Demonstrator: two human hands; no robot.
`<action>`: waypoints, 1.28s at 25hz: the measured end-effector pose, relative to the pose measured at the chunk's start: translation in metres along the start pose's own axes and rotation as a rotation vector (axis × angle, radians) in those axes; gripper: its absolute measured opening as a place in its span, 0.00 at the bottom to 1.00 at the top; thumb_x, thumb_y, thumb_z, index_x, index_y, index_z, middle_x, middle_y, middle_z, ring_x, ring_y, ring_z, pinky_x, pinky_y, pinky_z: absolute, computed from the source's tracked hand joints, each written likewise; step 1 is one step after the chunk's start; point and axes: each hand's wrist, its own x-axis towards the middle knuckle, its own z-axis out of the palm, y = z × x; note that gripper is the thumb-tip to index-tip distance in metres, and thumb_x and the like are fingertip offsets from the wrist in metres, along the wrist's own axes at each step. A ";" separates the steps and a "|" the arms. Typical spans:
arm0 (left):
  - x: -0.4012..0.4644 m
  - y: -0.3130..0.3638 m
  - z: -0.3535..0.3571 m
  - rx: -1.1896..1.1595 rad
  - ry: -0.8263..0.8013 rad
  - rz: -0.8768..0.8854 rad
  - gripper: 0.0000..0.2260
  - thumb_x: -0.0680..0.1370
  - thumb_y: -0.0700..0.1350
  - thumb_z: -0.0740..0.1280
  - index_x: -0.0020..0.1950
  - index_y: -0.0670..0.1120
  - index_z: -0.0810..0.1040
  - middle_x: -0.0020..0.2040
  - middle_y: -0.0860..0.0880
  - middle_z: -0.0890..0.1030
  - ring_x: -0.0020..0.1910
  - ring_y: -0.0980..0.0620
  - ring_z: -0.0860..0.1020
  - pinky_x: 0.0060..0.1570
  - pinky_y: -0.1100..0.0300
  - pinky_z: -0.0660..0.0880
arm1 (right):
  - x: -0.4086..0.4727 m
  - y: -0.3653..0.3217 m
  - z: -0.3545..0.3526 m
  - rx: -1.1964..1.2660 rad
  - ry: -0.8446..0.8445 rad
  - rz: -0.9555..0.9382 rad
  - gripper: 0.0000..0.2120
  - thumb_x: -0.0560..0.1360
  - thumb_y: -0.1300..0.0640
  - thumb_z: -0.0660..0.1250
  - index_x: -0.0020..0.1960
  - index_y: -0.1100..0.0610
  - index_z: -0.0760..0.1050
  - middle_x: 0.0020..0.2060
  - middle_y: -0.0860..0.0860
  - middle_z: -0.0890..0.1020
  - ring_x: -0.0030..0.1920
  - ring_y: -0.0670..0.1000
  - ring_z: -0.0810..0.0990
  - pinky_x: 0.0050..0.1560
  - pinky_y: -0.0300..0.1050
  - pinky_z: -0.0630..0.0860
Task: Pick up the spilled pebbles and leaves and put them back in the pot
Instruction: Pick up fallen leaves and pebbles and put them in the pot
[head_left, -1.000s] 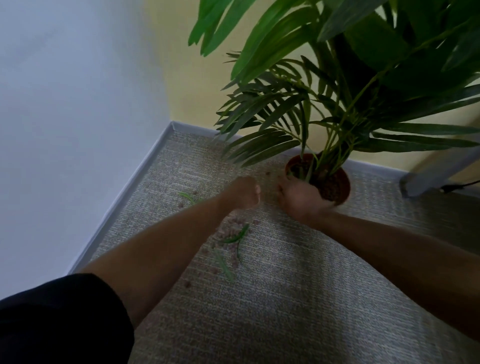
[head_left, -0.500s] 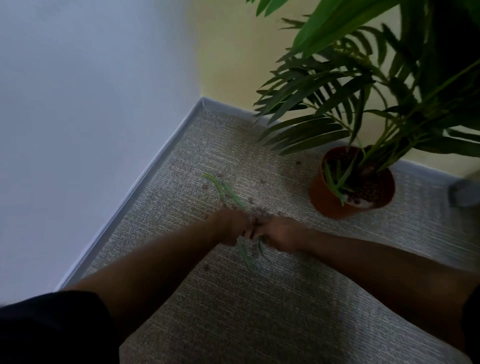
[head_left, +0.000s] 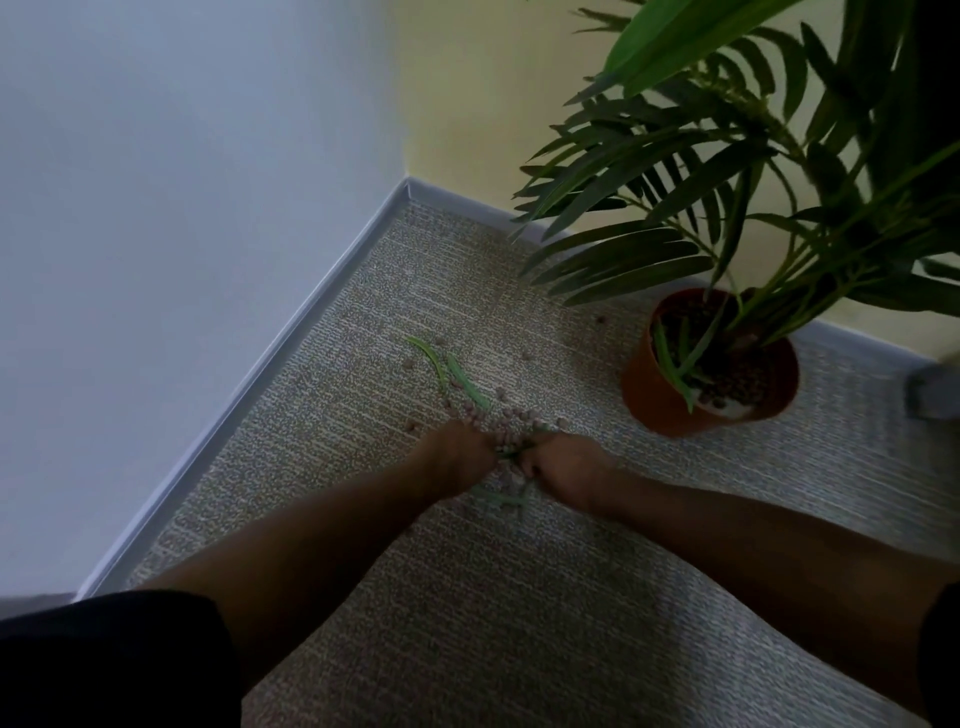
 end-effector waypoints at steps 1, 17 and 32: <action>0.000 -0.002 0.001 -0.031 0.002 -0.023 0.12 0.80 0.40 0.58 0.58 0.42 0.78 0.59 0.42 0.79 0.55 0.41 0.81 0.50 0.49 0.76 | -0.003 0.004 -0.002 0.019 0.003 0.019 0.07 0.76 0.55 0.62 0.50 0.49 0.78 0.56 0.51 0.78 0.56 0.55 0.79 0.46 0.46 0.75; 0.023 0.016 -0.008 0.007 0.057 -0.325 0.11 0.79 0.39 0.60 0.54 0.43 0.81 0.54 0.44 0.83 0.52 0.43 0.82 0.50 0.53 0.76 | -0.036 0.027 -0.045 0.046 0.034 0.188 0.06 0.75 0.53 0.62 0.49 0.50 0.76 0.46 0.55 0.82 0.48 0.57 0.81 0.39 0.42 0.69; -0.002 -0.009 -0.061 -0.204 0.064 -0.116 0.14 0.77 0.48 0.62 0.58 0.42 0.77 0.55 0.40 0.81 0.55 0.40 0.80 0.52 0.49 0.77 | -0.067 0.033 -0.082 0.340 0.173 0.423 0.08 0.71 0.56 0.67 0.33 0.50 0.73 0.36 0.49 0.81 0.38 0.51 0.81 0.36 0.42 0.74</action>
